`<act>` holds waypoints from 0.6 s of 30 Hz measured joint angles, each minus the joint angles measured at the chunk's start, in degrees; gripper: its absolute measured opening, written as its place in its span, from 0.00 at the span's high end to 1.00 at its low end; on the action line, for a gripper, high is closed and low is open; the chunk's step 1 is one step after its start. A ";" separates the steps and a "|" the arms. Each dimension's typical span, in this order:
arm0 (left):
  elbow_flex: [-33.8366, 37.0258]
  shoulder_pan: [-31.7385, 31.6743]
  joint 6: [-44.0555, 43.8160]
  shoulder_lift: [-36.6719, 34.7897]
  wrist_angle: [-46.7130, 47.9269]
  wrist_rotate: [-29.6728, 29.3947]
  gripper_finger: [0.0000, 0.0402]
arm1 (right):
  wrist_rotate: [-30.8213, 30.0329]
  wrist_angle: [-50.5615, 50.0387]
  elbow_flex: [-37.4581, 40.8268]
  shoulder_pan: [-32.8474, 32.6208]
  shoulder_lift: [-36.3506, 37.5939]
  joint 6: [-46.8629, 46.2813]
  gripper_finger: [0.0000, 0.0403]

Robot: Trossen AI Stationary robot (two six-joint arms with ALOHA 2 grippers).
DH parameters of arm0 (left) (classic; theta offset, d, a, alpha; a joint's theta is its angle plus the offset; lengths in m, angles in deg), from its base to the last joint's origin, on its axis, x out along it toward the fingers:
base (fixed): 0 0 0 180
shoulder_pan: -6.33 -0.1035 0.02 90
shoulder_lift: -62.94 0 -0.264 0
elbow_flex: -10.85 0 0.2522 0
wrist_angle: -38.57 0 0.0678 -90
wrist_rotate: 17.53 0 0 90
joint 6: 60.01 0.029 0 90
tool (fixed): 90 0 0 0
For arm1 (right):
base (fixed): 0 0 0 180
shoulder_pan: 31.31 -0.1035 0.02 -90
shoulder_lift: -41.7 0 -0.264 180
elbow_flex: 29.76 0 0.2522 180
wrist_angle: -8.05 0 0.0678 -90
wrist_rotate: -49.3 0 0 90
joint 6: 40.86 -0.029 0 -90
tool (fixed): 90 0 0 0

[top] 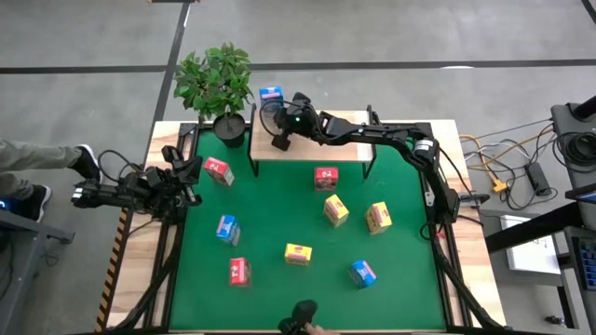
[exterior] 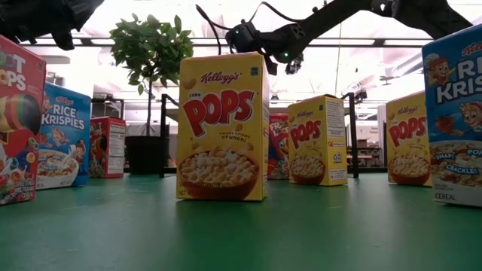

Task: Stack cereal on shelf
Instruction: Put the middle blue cereal box on the shelf

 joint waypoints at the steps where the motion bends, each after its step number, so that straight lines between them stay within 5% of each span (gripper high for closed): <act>1: -0.01 0.00 0.00 -0.01 0.00 0.00 1.00 | 1.03 0.16 0.00 0.00 0.00 -0.52 0.97; 18: -0.02 -0.01 0.00 -0.01 -0.04 -0.01 1.00 | 4.76 9.77 0.00 0.02 -0.52 -4.04 0.97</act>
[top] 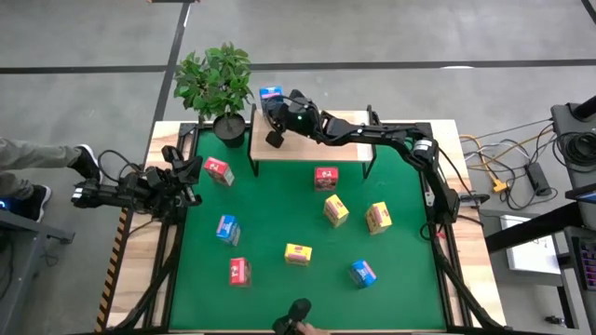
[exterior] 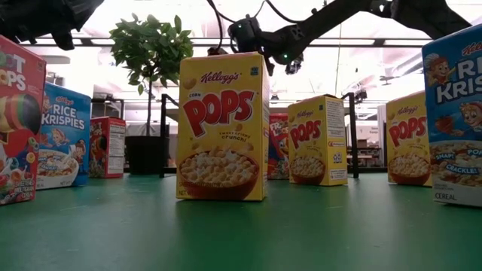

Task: Stack cereal on shelf
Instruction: Put the middle blue cereal box on the shelf

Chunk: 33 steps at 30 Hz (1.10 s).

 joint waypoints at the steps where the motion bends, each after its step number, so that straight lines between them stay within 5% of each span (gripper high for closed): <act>1: 0.01 0.01 0.00 0.00 0.00 0.00 1.00 | 0.00 0.01 0.00 0.00 0.00 -0.02 0.97; 13: 0.02 0.00 0.00 0.00 0.00 0.00 1.00 | -0.44 -0.13 0.00 -0.44 0.40 -0.15 0.97; 21: 0.02 0.02 0.02 0.02 0.72 0.00 1.00 | -0.55 -9.75 0.02 -1.62 9.49 -2.07 0.97; 27: 0.02 0.00 0.02 0.02 0.84 -0.02 1.00 | -2.24 -16.91 -0.01 2.76 14.11 -8.38 0.97; 33: 0.02 0.02 0.00 0.02 0.83 -0.02 1.00 | -0.33 -18.85 0.00 7.66 11.24 -11.76 0.97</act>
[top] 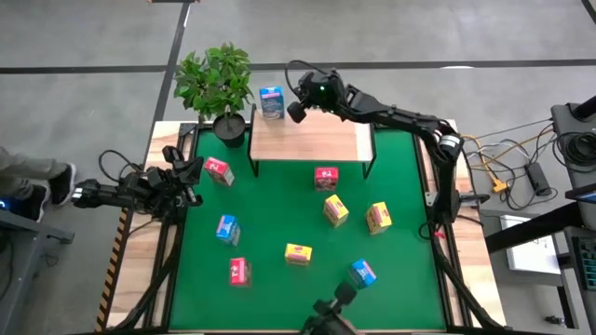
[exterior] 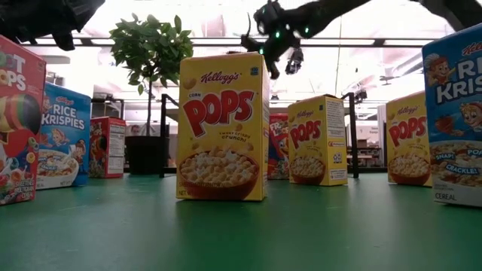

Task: Stack cereal on shelf
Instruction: Put the middle blue cereal box on the shelf, then put the middle yellow cereal box on the shelf

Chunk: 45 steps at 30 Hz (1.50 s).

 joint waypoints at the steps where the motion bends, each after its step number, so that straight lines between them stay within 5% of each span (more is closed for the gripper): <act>1: 0.00 0.00 -0.04 0.00 0.00 0.00 1.00 | 1.83 -0.09 0.02 0.48 -0.49 -0.72 0.97; 6: -0.01 -0.02 -0.15 0.00 -0.15 0.00 1.00 | 6.36 2.77 0.02 1.07 -3.00 -2.29 0.97; 45: 0.00 0.00 -0.21 0.00 -0.17 0.00 1.00 | 6.03 -3.46 -0.04 -5.90 -3.04 -2.03 0.97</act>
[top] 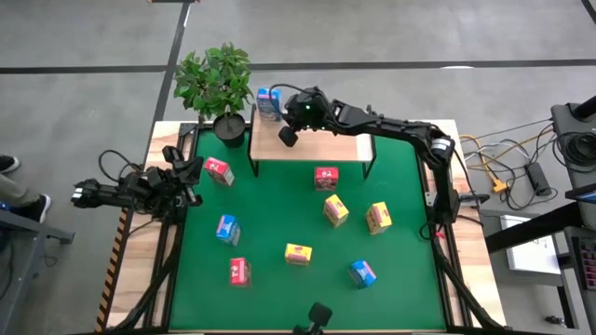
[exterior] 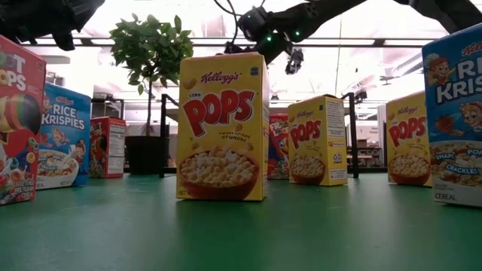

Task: Stack cereal on shelf
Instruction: Put the middle yellow cereal box on the shelf

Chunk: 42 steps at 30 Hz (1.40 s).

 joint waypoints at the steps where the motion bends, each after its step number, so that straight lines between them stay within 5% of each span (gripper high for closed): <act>1: 0.00 0.00 0.01 0.00 0.00 0.00 1.00 | 0.06 0.16 0.00 -0.18 -0.05 0.07 0.97; 26: 0.00 0.00 0.00 0.00 0.00 0.00 1.00 | -0.11 2.71 0.08 -0.12 -0.69 2.65 0.97; 34: 0.00 0.00 0.01 0.02 -0.14 0.01 1.00 | 5.20 -21.24 -7.38 -5.30 3.24 -3.46 0.97; 42: 0.00 0.00 0.00 0.02 -0.71 0.01 1.00 | 9.29 -51.59 -15.87 -13.11 3.32 -20.75 0.97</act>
